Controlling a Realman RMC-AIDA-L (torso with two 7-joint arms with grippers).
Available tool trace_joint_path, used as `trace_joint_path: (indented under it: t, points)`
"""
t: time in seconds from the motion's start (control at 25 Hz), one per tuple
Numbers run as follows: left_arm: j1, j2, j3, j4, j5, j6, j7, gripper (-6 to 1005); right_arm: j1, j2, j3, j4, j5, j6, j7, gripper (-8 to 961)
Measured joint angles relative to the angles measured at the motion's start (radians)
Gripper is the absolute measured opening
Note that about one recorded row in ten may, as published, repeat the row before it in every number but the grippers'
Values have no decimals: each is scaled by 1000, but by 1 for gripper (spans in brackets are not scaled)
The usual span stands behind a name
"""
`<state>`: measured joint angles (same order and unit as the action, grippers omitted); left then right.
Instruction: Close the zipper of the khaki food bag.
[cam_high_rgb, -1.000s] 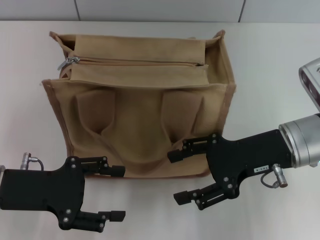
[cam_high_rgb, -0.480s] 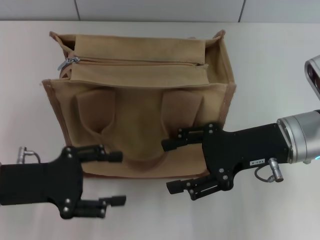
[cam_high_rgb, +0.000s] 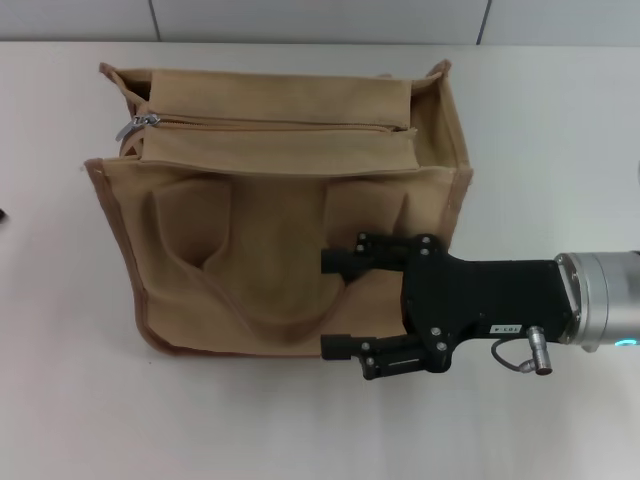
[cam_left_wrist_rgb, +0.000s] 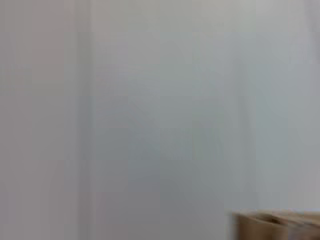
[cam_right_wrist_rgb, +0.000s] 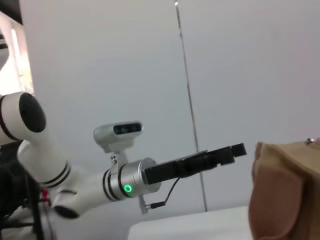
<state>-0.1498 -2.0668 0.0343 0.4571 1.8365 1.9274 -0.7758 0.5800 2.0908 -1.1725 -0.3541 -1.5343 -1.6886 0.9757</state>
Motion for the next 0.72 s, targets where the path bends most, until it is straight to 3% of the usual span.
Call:
trace_joint_path:
  t: [0.12,0.28,0.52,0.72]
  points:
    - [-14,-1,-71,-83,-15,-72,45,772,0,1,1,35,14,15,-31,819]
    - [-56,-5,-32,-117,24,-122,90,771,-5,1,1,51,26,17,-37,819]
    - [-147,-6,116,-164,57,-249,156,770,-14,2,2,64,31,27,-46,819]
    - [-199,-7,92,-236,12,-308,185,768,-21,2,2,69,31,28,-46,819]
